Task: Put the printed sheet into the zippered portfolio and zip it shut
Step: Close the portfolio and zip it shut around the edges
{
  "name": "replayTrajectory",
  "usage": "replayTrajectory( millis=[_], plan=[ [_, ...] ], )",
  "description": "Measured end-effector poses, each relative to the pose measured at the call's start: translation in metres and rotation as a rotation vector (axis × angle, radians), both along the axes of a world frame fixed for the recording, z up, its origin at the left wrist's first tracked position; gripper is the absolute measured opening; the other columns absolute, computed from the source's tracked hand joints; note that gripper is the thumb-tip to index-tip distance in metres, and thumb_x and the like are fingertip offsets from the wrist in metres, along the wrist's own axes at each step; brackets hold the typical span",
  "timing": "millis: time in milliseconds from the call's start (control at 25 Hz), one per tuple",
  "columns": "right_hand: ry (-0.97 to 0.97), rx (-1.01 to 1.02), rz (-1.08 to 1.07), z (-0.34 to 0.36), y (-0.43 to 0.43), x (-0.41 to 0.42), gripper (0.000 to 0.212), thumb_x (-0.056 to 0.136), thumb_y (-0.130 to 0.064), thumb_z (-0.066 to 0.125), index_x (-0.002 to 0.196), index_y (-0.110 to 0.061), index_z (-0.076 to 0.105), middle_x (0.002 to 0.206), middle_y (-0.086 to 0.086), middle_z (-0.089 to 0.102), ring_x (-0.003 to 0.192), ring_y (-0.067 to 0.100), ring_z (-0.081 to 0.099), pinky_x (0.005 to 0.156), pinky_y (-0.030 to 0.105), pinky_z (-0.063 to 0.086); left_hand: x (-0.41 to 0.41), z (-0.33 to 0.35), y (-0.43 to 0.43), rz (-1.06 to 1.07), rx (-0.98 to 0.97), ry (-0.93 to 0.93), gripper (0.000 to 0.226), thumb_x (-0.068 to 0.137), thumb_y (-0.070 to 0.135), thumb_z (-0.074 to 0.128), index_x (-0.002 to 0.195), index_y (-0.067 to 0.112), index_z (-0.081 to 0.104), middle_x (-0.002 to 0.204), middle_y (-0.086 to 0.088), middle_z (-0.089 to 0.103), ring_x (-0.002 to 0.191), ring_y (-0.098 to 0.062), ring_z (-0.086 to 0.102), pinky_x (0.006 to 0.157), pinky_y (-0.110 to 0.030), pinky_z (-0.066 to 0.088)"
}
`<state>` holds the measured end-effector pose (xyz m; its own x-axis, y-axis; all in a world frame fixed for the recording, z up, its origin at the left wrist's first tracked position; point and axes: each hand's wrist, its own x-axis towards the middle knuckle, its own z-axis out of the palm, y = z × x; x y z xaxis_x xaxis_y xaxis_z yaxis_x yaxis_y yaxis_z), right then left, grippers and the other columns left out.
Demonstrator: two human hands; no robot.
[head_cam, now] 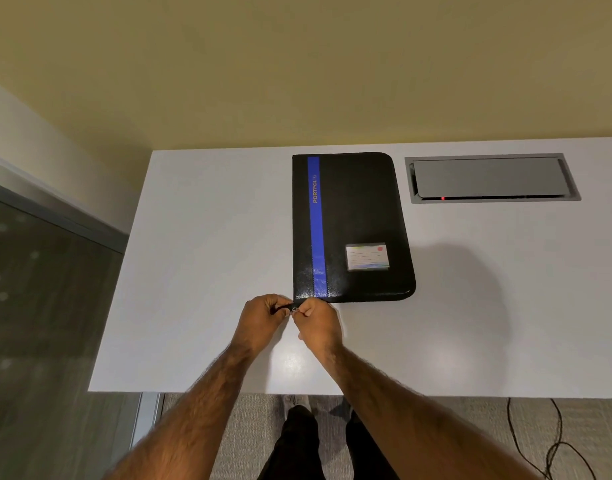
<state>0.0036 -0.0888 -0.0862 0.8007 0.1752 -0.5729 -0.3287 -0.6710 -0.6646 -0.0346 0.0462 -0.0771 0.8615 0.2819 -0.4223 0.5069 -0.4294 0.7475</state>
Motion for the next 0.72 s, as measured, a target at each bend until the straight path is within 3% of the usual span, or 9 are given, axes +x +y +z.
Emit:
replayTrajectory(
  millis=[160,400,720],
  plan=[
    [-0.068,-0.125,-0.013,0.002,0.006,-0.003,0.013,0.093,-0.033,0.066,0.089,-0.020,0.065,0.088,-0.001,0.072,0.079,0.016,0.068,0.078,0.036,0.061,-0.002,0.003,-0.001,0.011,0.068,-0.007,0.014,0.091,0.014,0.069,0.086,0.025,0.077,0.082,0.014,0.075,0.078,-0.004,0.068,0.071,-0.016,0.049],
    [-0.246,-0.360,0.085,0.004,0.002,-0.003,0.026,0.098,-0.037,0.056,0.116,-0.019,0.060,0.108,0.003,0.072,0.089,0.018,0.070,0.076,0.030,0.059,-0.002,0.008,-0.007,-0.032,0.237,0.012,0.020,0.095,0.017,0.064,0.081,0.031,0.067,0.078,0.014,0.069,0.072,-0.003,0.062,0.061,-0.017,0.039],
    [-0.304,-0.395,0.138,0.002,-0.045,0.011,0.036,0.100,-0.038,0.054,0.130,-0.018,0.051,0.116,0.000,0.069,0.098,0.018,0.070,0.084,0.026,0.054,0.004,0.001,0.000,-0.031,0.285,0.044,0.009,0.094,0.018,0.064,0.087,0.021,0.068,0.085,0.014,0.065,0.078,-0.010,0.062,0.068,-0.026,0.041]
  ],
)
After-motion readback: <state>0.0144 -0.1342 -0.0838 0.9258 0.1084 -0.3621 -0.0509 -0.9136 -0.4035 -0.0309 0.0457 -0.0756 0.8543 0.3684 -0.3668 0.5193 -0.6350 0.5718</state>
